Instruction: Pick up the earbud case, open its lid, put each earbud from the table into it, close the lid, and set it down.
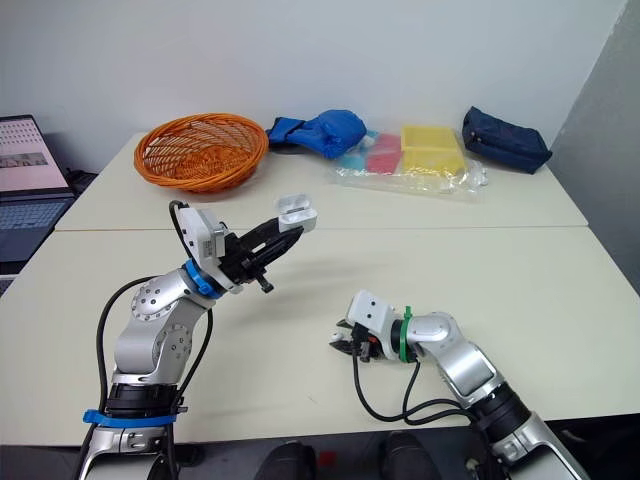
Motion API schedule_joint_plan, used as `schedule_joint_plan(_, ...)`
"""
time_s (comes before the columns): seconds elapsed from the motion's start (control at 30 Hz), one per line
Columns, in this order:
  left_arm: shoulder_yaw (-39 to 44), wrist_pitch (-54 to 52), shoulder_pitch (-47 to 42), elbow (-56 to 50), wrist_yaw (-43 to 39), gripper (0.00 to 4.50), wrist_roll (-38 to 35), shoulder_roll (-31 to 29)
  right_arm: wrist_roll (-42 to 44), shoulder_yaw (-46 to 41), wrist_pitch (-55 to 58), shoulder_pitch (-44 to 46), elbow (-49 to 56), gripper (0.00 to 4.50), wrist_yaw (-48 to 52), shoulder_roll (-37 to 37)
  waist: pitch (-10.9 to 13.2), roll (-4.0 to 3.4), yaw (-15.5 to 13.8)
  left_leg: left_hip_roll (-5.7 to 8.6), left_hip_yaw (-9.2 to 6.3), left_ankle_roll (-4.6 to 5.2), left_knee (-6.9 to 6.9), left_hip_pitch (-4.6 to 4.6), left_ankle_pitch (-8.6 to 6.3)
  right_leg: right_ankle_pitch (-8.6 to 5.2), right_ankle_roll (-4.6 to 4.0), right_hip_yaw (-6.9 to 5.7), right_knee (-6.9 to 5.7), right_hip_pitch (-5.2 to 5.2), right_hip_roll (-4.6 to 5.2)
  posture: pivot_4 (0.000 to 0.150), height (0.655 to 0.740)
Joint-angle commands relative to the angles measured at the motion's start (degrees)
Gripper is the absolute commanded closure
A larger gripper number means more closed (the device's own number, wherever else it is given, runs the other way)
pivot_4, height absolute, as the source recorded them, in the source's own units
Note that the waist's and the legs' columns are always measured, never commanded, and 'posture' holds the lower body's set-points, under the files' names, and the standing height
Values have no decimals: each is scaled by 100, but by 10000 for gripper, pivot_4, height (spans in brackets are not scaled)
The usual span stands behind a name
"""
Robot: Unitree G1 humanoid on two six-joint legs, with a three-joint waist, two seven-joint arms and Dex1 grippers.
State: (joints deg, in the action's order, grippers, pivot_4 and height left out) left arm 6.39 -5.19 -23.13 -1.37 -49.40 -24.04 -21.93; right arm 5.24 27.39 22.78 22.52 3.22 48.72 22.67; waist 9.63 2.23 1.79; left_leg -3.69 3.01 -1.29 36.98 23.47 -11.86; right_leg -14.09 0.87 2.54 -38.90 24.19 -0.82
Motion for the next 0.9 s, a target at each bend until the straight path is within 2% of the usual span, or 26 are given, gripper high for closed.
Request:
schedule_joint_plan(0.03,29,172,-200,34,-8,37551,-13,-60,-238,79,47,-135,-9,40548,70,230,0,0,-1,1,1,0,0,-3,0,-2,-3,0,0,-3,1,1500,7400)
schedule_joint_plan(0.1,7,176,-199,29,-22,37551,-29,-49,-192,23,35,-133,32,40523,102,283,0,1,-12,2,4,0,1,-5,0,-17,-28,2,0,-6,4,1500,7400)
schedule_joint_plan(0.27,-84,176,-168,-9,-19,37551,-35,32,135,-359,248,-109,502,40523,381,649,0,0,-32,5,10,-1,-1,-2,-1,-18,-26,3,11,-7,10,1500,7400)
schedule_joint_plan(0.4,-117,217,-171,32,-18,37551,-61,99,854,-1276,725,-76,1407,40523,1089,1726,11,2,-50,9,10,-2,0,16,-1,-17,-22,1,26,-1,16,1500,7400)
schedule_joint_plan(0.5,-144,330,-140,118,-27,37551,-18,136,1197,-1846,903,-189,1565,40523,1849,2860,13,4,-32,8,8,-1,-2,22,-2,-16,-21,-1,33,3,15,1500,7400)
schedule_joint_plan(0.6,-154,390,-118,153,15,37551,-20,194,1062,-2070,470,-462,1136,40523,2305,3657,15,9,-28,5,-1,-1,-14,20,-2,-19,-24,-8,35,4,12,1500,7400)
schedule_joint_plan(0.73,-200,447,-92,141,-7,37551,-8,234,421,-1792,-106,-831,435,40523,2740,4477,18,6,-20,3,-5,-1,-19,19,-3,-19,-23,-9,34,6,7,1500,7400)
schedule_joint_plan(0.9,-246,471,-35,81,-10,37551,-33,260,-61,-1592,-275,-629,-243,40523,2825,4690,21,2,20,3,9,-1,-14,15,-2,-19,-24,1,33,7,10,1500,7400)
